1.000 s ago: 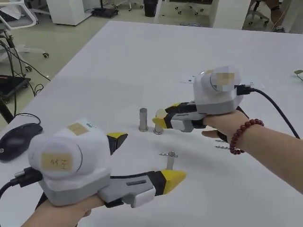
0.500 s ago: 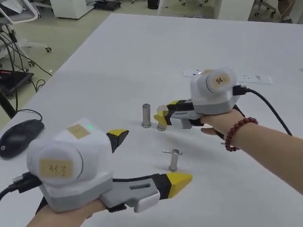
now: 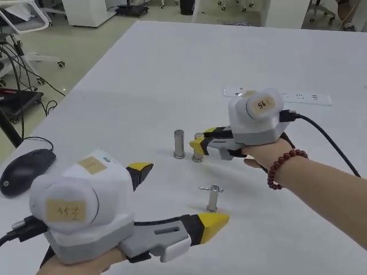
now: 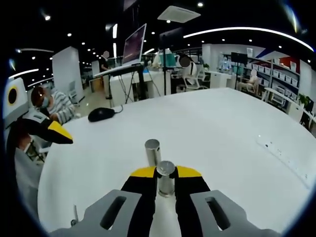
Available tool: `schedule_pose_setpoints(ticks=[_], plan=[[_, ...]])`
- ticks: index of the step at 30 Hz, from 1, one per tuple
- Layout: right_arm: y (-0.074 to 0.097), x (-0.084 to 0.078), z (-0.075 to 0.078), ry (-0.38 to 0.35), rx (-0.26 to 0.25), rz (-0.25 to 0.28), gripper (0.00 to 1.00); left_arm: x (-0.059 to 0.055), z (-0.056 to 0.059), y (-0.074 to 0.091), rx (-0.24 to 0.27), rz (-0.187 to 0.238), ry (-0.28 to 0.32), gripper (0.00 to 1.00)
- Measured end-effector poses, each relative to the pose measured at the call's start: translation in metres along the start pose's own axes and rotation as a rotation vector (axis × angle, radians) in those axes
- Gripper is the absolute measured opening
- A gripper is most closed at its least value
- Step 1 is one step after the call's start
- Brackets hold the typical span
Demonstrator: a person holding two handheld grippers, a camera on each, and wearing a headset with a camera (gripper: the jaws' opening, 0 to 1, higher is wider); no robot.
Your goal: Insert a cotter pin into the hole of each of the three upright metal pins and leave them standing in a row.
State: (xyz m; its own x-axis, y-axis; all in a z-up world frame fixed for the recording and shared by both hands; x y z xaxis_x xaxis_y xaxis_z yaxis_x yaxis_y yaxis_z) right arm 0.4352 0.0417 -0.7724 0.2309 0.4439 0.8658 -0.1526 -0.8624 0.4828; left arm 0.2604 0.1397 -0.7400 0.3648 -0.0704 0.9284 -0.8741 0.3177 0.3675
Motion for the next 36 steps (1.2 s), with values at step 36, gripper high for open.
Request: schedule_pose_setpoints(ticks=[36], plan=[[0.083, -0.02, -0.018, -0.071, -0.138, -0.019, 0.14, 0.0, 0.002, 0.017, 0.019, -0.014, -0.015, 0.87]])
Point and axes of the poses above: the centre of the closed fingertips' face, and the gripper's own axes: y roughly backward along the fingers, z roughly to its right, x roughly out of its top, the point moved 9 cm from there along y, roughly backward along the fingers, and after that the axes turned 13 degrees about x, right-handed, at the moved point
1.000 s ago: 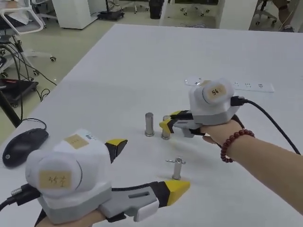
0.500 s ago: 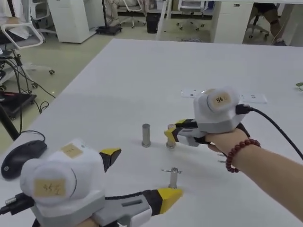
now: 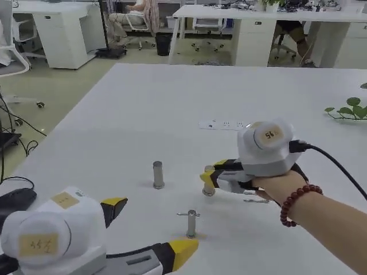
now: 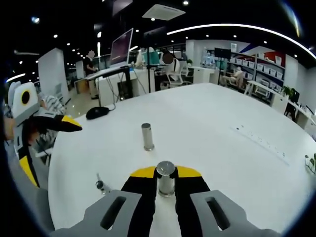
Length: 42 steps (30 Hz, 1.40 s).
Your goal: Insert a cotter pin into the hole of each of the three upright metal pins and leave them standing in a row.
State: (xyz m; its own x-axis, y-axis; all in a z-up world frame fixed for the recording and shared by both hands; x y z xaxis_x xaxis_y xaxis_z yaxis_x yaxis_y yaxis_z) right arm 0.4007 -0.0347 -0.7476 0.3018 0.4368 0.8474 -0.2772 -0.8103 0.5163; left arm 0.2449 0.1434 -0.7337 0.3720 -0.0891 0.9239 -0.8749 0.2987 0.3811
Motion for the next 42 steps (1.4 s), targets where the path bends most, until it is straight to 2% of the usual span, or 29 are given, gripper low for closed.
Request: schedule_pose_setpoints(ticks=[19, 42], plan=[[0.042, -0.029, -0.025, -0.037, -0.033, -0.01, 0.14, 0.001, 0.01, 0.007, -0.029, -0.003, -0.044, 0.84], [0.051, -0.052, -0.064, -0.055, -0.029, -0.004, 0.14, 0.001, 0.022, 0.012, -0.055, 0.003, -0.068, 0.82]])
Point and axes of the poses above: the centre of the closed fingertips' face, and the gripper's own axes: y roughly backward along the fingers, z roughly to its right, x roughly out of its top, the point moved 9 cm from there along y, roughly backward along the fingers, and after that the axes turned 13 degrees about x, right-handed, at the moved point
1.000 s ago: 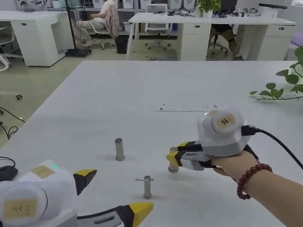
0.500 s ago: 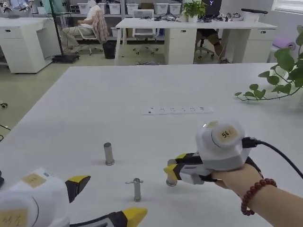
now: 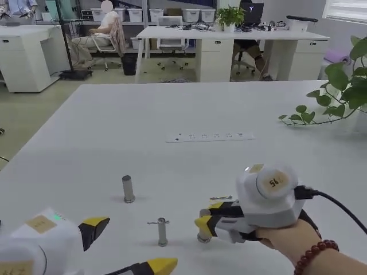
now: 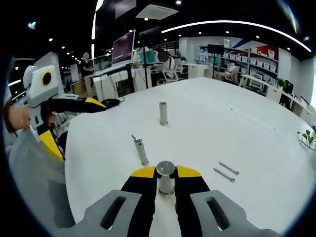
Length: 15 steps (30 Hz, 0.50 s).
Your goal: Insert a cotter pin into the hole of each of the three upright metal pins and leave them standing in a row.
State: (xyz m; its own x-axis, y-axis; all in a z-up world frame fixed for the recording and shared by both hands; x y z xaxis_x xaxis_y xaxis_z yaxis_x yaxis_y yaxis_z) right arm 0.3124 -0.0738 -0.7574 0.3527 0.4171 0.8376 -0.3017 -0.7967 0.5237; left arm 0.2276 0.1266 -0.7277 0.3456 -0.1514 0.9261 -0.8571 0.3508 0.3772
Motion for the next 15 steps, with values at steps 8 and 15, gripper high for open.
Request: schedule_pose_setpoints(ticks=[8, 15], plan=[[-0.002, -0.009, -0.01, 0.0, 0.012, -0.007, 0.14, 0.0, 0.001, 0.001, -0.003, 0.001, -0.007, 0.81], [-0.003, -0.015, -0.015, 0.008, 0.013, -0.01, 0.14, 0.0, 0.003, 0.001, -0.008, 0.002, -0.009, 0.8]])
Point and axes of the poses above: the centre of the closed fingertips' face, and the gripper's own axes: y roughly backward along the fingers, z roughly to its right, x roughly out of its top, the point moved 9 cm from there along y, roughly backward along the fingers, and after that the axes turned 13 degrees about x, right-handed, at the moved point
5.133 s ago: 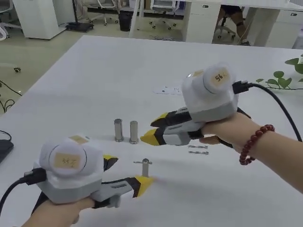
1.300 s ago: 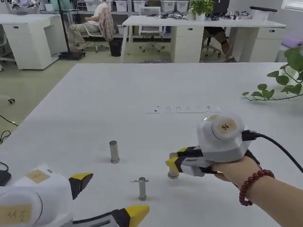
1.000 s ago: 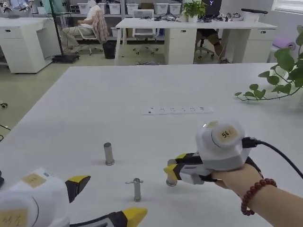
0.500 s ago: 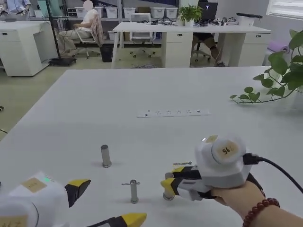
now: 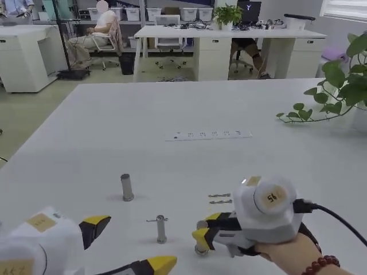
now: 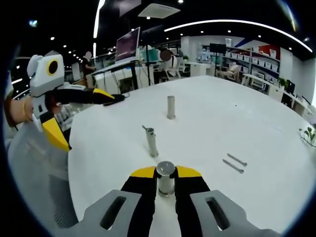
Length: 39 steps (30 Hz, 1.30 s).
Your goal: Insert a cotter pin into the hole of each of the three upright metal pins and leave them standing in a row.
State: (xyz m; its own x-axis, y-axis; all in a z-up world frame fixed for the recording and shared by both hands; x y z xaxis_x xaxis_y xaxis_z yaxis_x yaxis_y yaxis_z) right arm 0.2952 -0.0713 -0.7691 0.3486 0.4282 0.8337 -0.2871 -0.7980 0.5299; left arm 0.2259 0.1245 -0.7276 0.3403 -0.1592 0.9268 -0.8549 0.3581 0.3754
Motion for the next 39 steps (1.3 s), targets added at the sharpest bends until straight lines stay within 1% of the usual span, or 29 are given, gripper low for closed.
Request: schedule_pose_setpoints(ticks=[5, 6, 7, 9, 12, 15, 20, 25, 27, 31, 34, 36, 37, 39], plan=[[0.0, -0.005, -0.001, 0.011, -0.006, -0.014, 0.14, -0.001, 0.0, 0.001, 0.0, -0.002, 0.001, 0.8], [0.001, -0.005, -0.001, 0.013, -0.006, 0.002, 0.14, -0.001, 0.0, 0.001, 0.0, -0.002, 0.002, 0.79], [0.002, -0.006, 0.0, 0.001, -0.004, 0.007, 0.14, -0.001, 0.0, 0.001, -0.001, -0.003, 0.002, 0.79], [0.002, -0.006, 0.0, 0.002, -0.006, 0.009, 0.14, -0.001, 0.001, 0.001, -0.004, -0.004, -0.002, 0.79], [0.002, -0.007, -0.001, 0.022, -0.012, 0.008, 0.14, -0.002, 0.002, 0.001, -0.006, -0.008, -0.009, 0.79], [0.002, -0.008, 0.0, 0.005, -0.007, 0.027, 0.14, -0.002, 0.003, 0.0, -0.008, -0.008, -0.013, 0.79], [0.001, -0.009, 0.001, -0.002, 0.005, 0.042, 0.15, -0.002, 0.004, -0.001, -0.013, -0.011, -0.021, 0.79], [0.003, -0.009, 0.004, -0.028, 0.0, 0.067, 0.2, -0.003, 0.006, -0.001, -0.017, -0.016, -0.028, 0.79], [0.005, -0.006, 0.002, -0.033, 0.014, 0.079, 0.21, -0.003, 0.006, -0.001, -0.016, -0.016, -0.036, 0.79], [0.01, -0.004, 0.001, -0.042, 0.023, 0.071, 0.29, -0.003, 0.006, 0.0, -0.012, -0.011, -0.036, 0.8], [0.016, -0.001, 0.002, -0.055, 0.035, 0.086, 0.3, -0.003, 0.006, 0.0, -0.012, -0.007, -0.033, 0.81], [0.02, 0.001, 0.003, -0.075, 0.04, 0.087, 0.34, -0.003, 0.006, 0.001, -0.012, -0.003, -0.033, 0.81], [0.022, 0.001, 0.003, -0.098, 0.05, 0.08, 0.37, -0.003, 0.006, 0.001, -0.013, -0.002, -0.032, 0.82], [0.026, 0.002, 0.006, -0.104, 0.053, 0.09, 0.38, -0.003, 0.006, 0.001, -0.016, 0.002, -0.033, 0.83]])
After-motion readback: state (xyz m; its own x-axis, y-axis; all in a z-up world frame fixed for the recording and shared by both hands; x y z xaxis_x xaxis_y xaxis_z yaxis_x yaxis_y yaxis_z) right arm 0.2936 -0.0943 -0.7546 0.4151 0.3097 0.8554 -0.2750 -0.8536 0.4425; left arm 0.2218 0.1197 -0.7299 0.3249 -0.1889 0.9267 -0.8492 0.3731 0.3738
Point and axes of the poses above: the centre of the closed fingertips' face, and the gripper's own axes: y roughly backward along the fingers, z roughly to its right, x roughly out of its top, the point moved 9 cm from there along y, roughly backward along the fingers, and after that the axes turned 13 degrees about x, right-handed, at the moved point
